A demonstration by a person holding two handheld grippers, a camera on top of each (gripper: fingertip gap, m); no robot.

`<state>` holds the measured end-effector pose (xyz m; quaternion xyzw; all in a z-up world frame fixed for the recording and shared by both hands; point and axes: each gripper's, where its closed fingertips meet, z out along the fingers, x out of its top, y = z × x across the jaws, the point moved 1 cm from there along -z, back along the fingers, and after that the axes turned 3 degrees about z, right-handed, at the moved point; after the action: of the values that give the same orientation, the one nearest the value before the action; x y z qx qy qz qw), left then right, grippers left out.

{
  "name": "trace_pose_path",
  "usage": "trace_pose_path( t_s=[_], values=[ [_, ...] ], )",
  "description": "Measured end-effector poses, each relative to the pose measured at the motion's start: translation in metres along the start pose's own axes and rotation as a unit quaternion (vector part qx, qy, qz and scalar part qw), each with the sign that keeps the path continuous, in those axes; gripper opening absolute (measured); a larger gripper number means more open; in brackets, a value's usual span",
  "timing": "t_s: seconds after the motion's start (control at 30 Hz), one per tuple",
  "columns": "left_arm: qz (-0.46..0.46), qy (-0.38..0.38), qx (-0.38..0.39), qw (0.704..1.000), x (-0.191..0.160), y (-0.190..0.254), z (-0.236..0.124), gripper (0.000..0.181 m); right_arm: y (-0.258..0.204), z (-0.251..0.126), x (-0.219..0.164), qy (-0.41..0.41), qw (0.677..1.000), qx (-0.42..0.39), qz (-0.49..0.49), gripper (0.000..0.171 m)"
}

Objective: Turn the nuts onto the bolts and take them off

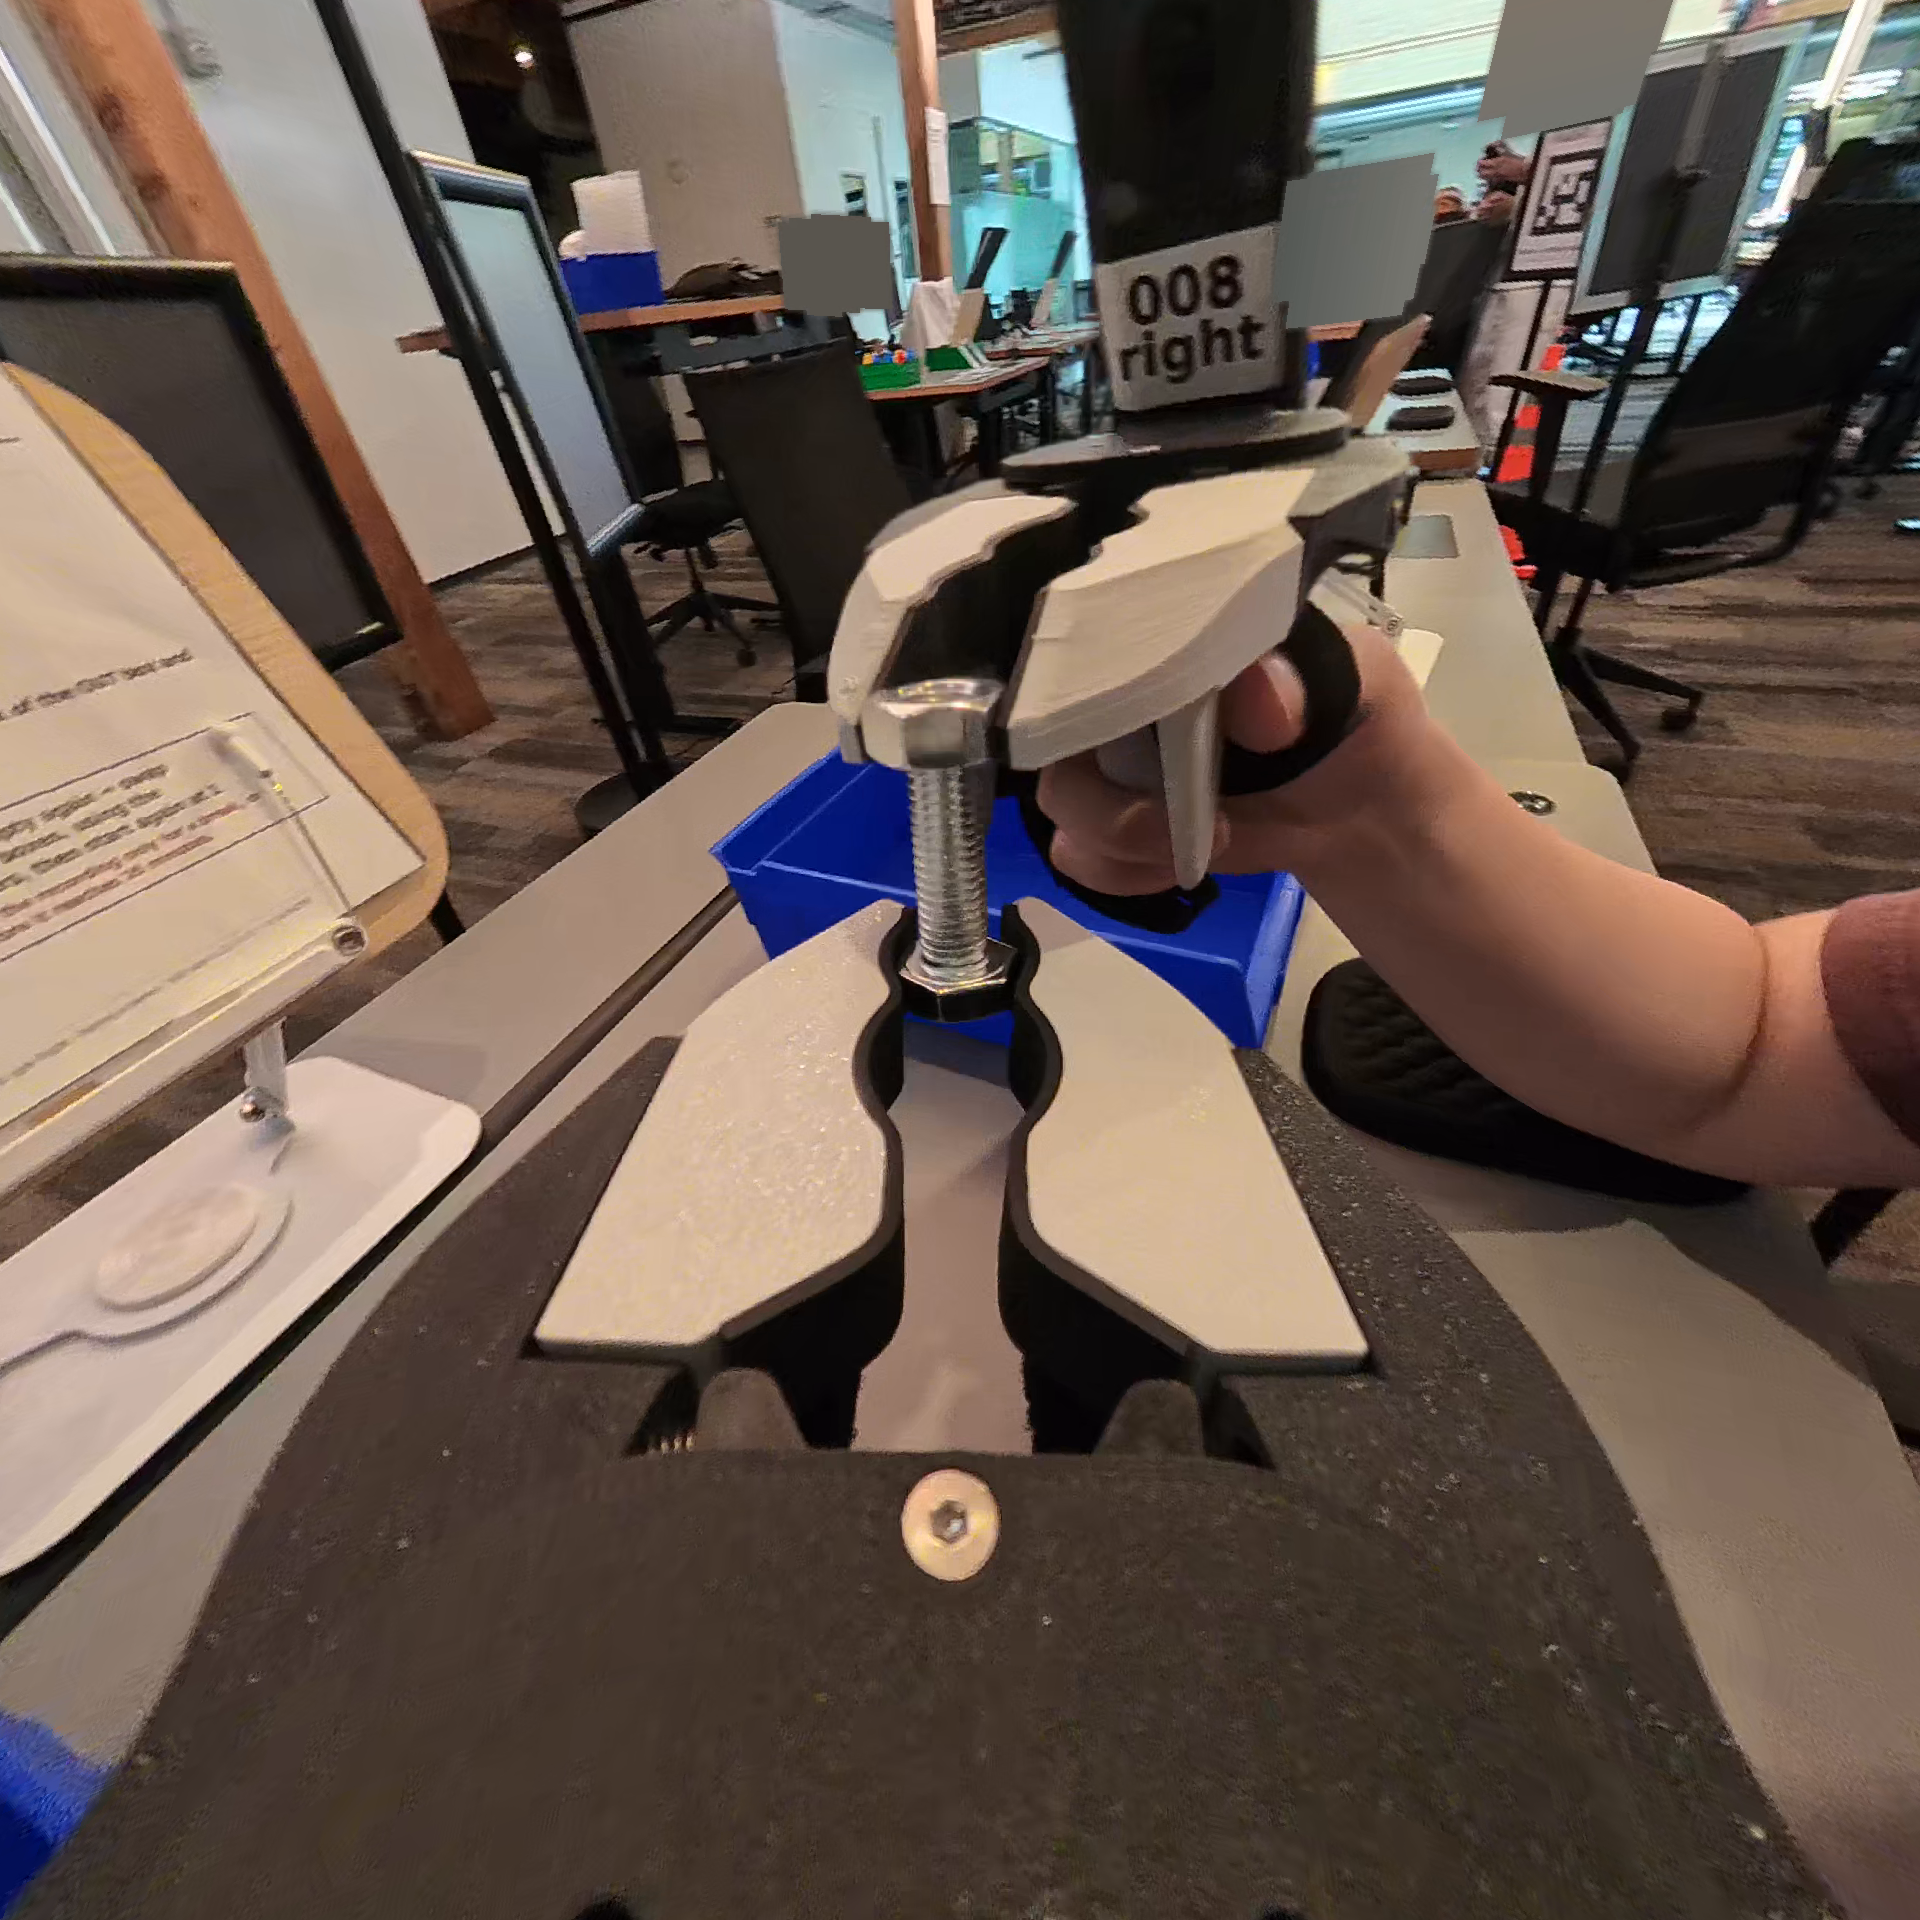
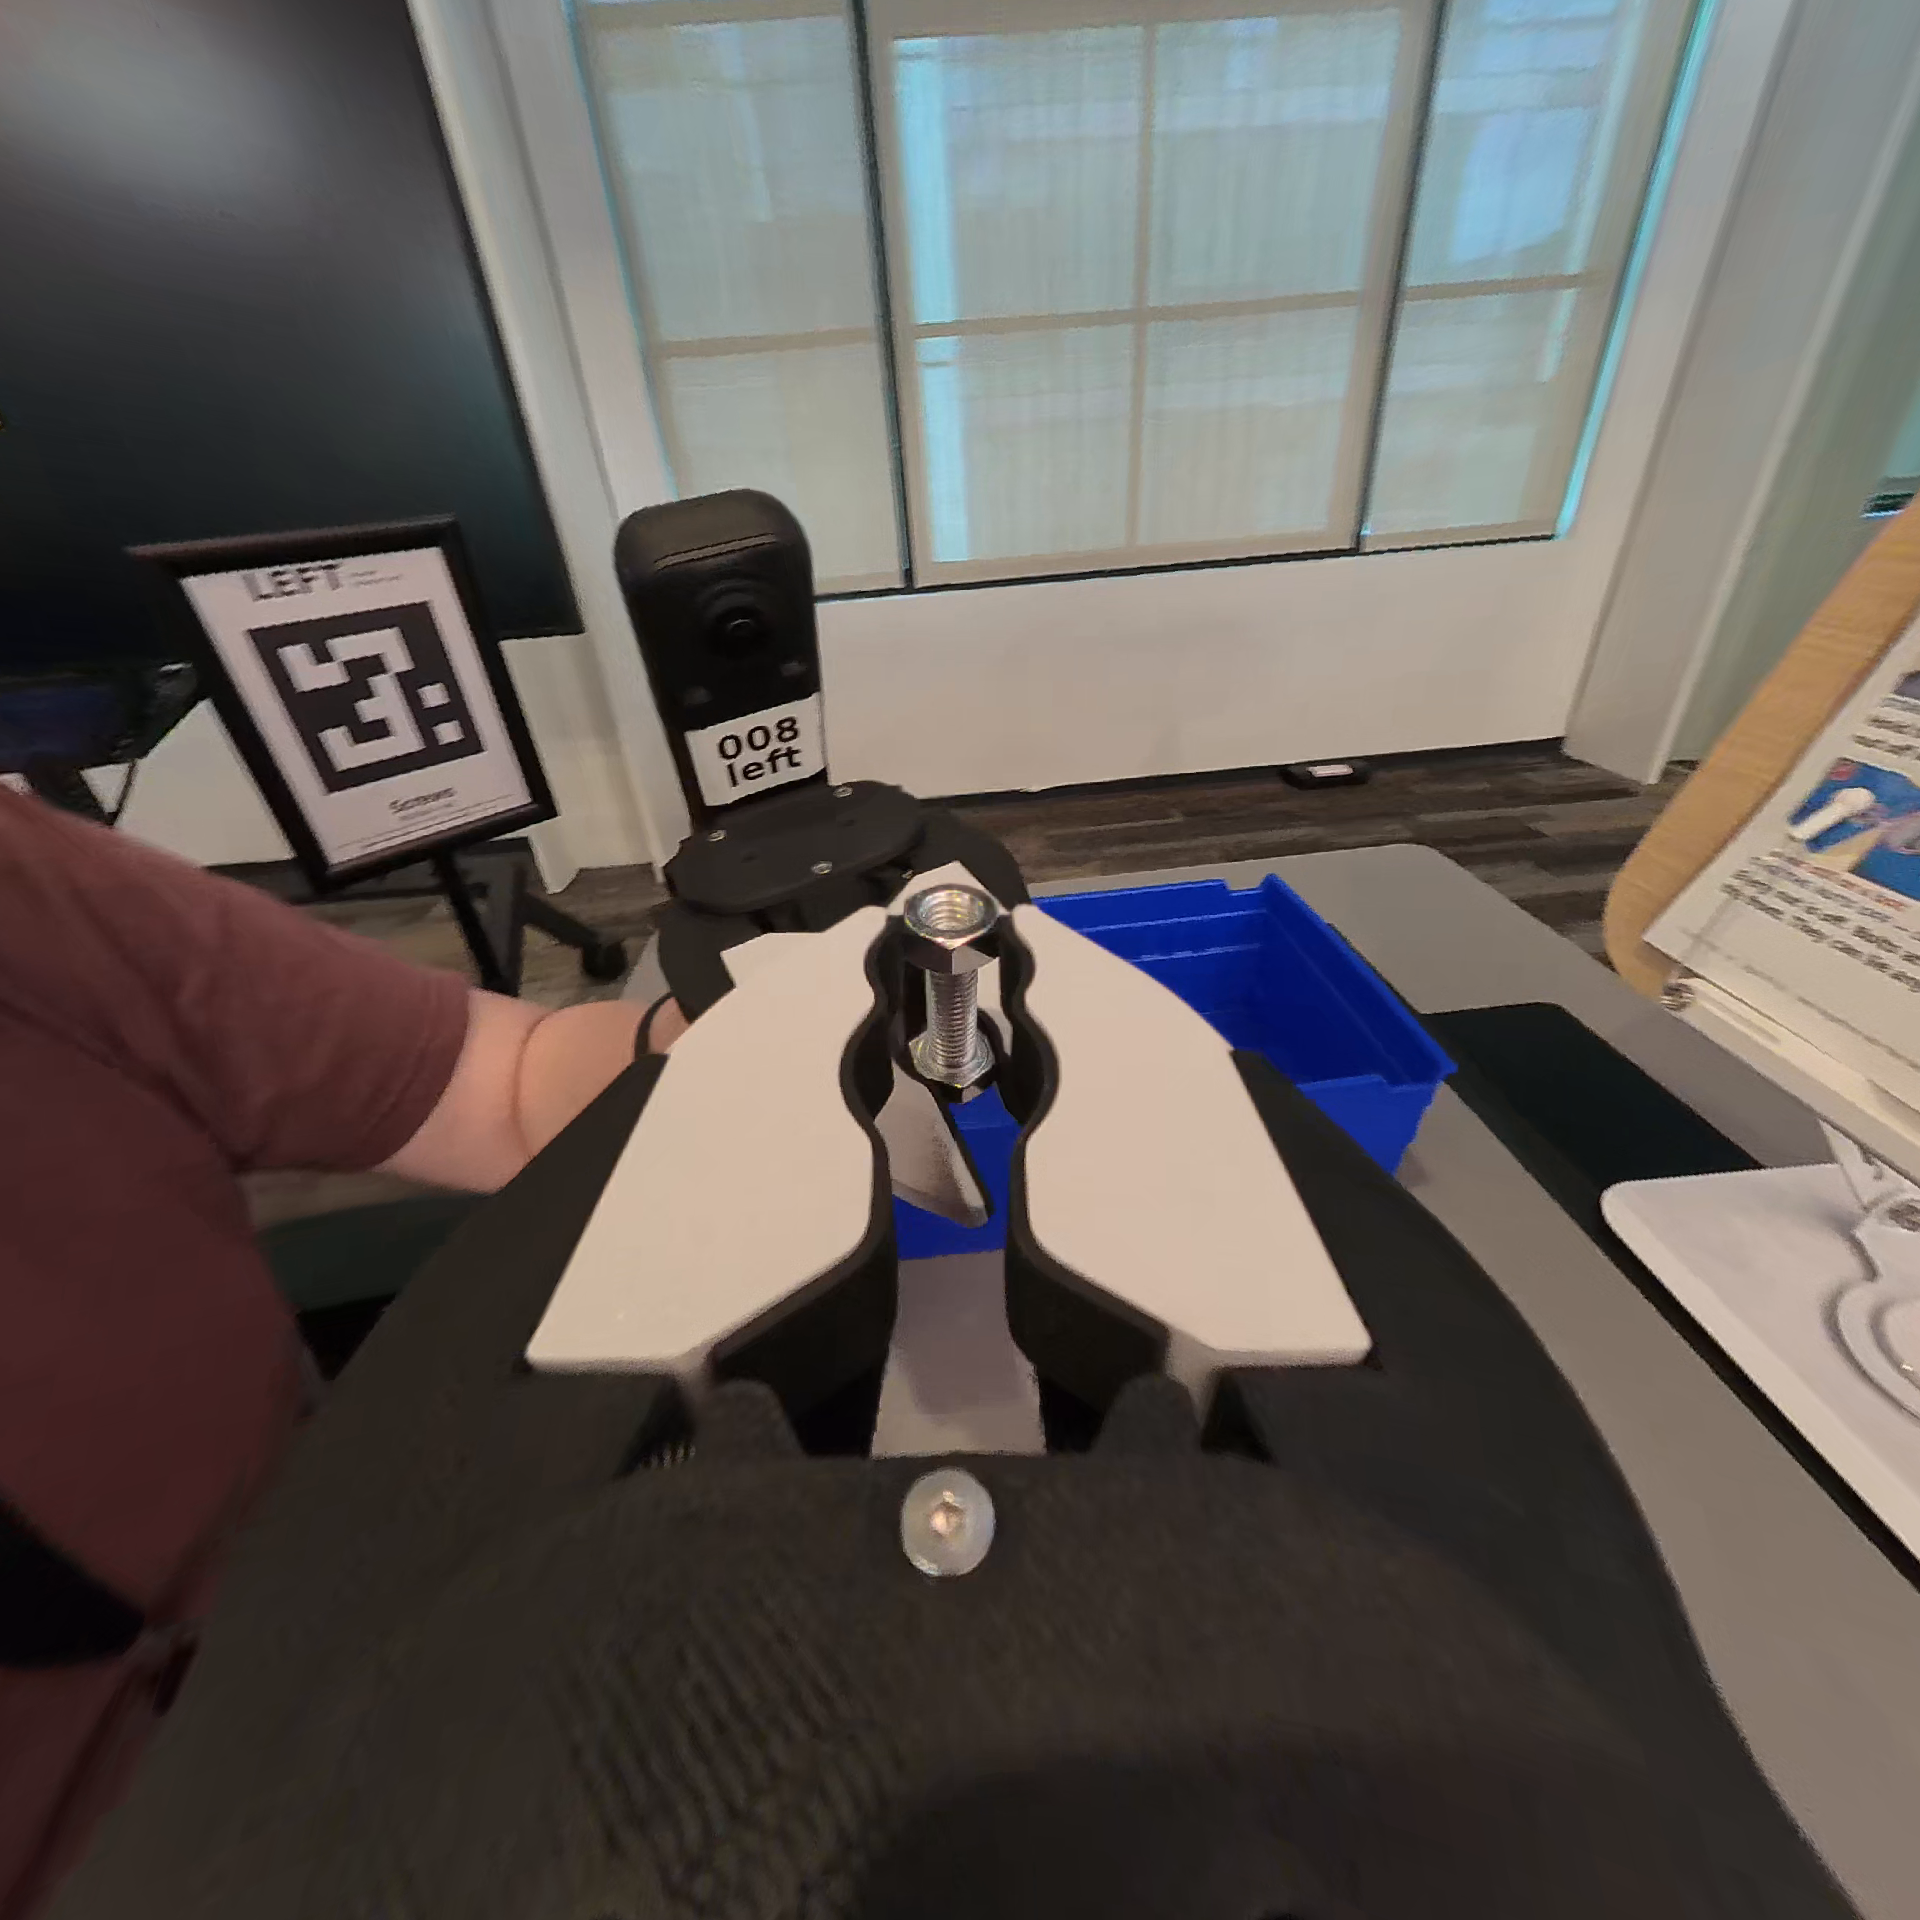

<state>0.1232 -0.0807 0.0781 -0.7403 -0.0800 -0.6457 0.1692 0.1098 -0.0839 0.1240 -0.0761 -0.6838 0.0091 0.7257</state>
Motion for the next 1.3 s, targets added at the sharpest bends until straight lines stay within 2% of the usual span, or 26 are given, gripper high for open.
trace_pose_path(
  t_s=[0.53,0.6,0.7,0.87,1.07,1.3],
  values=[
    [0.02,-0.029,0.083,0.996,-0.004,-0.02,-0.007,0.015,0.01,0.01,0.001,0.023,0.996,-0.085,0.003,0.017],
    [0.017,-0.026,0.075,0.997,-0.003,-0.018,-0.007,0.015,0.007,0.01,0.003,0.025,0.997,-0.079,-0.011,0.019],
    [0.023,-0.021,0.067,0.997,-0.001,-0.016,-0.007,0.015,0.004,0.007,0.005,0.019,0.997,-0.067,-0.026,0.035],
    [0.02,0.001,0.042,0.999,0.006,-0.007,-0.007,0.015,-0.001,0.0,0.013,0.038,0.997,-0.045,-0.039,0.037],
    [0.022,0.038,0.0,0.999,0.017,0.007,-0.008,0.015,-0.023,0.007,0.013,0.048,0.997,0.022,-0.057,0.048],
    [0.042,0.061,-0.038,0.997,0.024,0.021,-0.009,0.015,-0.038,0.015,0.011,0.043,0.994,0.037,-0.097,0.062]
  ],
)
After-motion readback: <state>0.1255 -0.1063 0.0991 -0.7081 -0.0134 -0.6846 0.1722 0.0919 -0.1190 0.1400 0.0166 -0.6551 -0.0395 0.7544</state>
